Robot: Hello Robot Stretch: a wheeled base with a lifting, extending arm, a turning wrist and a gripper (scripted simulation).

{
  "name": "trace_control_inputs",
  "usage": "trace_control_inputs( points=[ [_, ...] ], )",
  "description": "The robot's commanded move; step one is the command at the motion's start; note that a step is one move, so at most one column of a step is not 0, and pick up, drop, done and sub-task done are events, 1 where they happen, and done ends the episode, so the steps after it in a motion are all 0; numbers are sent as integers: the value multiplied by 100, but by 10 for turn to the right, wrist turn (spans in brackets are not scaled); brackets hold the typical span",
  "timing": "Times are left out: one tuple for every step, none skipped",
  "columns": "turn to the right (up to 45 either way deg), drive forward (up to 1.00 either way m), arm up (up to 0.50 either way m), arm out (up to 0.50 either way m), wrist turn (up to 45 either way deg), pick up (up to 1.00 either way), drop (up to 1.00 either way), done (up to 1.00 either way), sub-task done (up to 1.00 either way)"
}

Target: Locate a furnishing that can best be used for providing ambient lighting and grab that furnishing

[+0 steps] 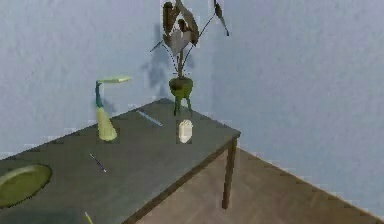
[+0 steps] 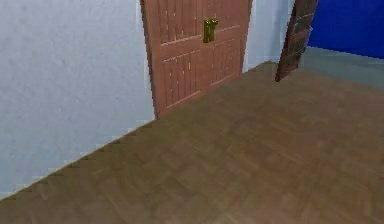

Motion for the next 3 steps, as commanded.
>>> trace_control_inputs(
  points=[
    [-210, 0, 0, 0, 0, 0, 0, 0, 0],
    [0, 5, 0, 0, 0, 0, 0, 0, 0],
    [-450, 0, 0, 0, 0, 0, 0, 0, 0]
  ],
)
